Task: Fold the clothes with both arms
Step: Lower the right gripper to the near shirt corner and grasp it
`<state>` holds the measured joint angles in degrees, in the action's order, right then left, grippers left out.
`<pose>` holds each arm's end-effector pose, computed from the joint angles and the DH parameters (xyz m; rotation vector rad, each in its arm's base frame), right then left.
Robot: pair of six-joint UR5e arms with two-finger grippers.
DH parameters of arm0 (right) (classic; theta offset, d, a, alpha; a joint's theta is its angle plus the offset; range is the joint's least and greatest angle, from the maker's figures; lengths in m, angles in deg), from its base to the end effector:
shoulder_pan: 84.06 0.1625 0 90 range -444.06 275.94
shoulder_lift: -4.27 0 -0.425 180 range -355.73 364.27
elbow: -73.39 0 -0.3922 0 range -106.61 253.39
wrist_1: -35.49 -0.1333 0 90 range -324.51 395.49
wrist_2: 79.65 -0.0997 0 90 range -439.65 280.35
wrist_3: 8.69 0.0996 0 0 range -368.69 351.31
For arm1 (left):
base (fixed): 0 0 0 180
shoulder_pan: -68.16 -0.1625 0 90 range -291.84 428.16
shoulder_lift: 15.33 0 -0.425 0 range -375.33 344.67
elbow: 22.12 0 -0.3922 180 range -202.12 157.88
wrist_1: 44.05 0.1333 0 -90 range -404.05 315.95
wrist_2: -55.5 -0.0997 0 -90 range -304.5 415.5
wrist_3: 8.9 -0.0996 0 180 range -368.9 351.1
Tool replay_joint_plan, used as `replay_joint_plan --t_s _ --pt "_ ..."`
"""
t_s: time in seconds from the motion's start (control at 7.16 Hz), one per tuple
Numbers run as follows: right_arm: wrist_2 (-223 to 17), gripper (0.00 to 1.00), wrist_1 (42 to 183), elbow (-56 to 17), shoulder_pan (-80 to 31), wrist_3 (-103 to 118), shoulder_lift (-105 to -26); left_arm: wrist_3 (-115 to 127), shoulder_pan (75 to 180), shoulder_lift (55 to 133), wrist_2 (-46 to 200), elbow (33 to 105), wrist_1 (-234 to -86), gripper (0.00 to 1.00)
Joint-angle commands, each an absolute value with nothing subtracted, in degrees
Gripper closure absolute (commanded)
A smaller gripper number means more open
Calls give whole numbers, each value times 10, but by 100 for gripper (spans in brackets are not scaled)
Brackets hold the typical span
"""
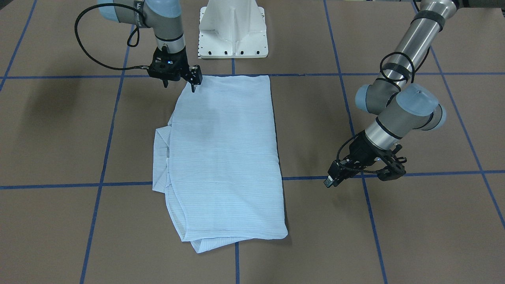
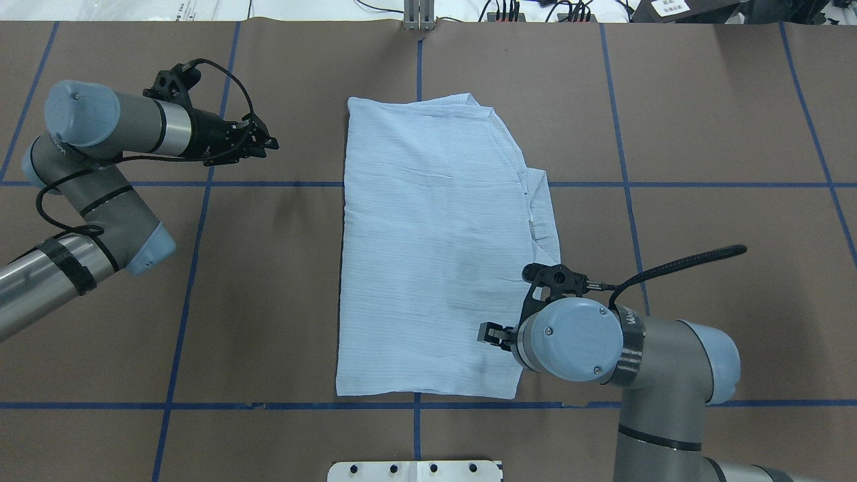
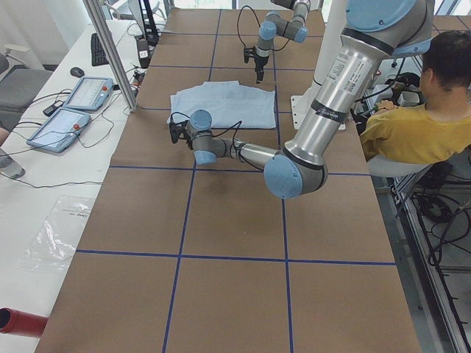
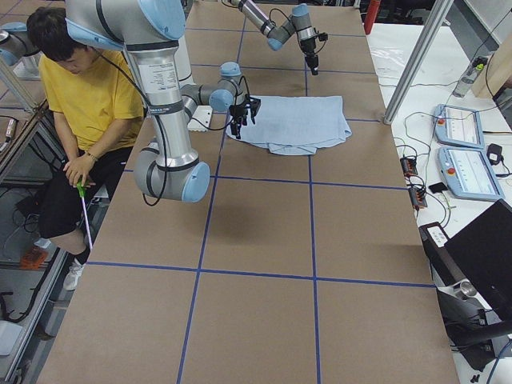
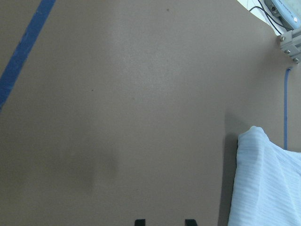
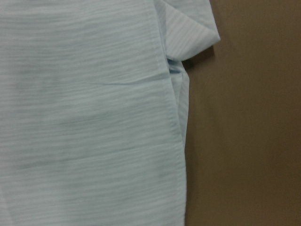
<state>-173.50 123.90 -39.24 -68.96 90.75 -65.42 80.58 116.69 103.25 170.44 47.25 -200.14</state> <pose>-0.5225 -0.2721 0.2948 -0.0255 -0.7841 0.3802 0.3991 -0.5895 0.4104 0.1894 1.3177 -0.4311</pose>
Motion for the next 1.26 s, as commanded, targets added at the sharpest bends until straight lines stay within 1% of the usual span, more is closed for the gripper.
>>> replay_joint_plan --t_s 0.0,0.14,0.42,0.84,1.12 --pt "-1719 1 1181 -383 -719 1159 -652 806 1167 1032 1702 475 -2001 60" --pt "-1678 2 1184 -388 -734 1232 -645 806 1167 1032 1700 475 -2001 60" --pt "-1672 2 1185 -386 -756 1314 -641 807 1168 1032 1699 477 -2001 60" --pt "-1659 2 1182 -381 -771 1343 -641 806 1167 1032 1699 477 -2001 60" --pt "-1647 4 1182 -374 -770 1342 -642 806 1167 1031 1699 477 -2001 60"
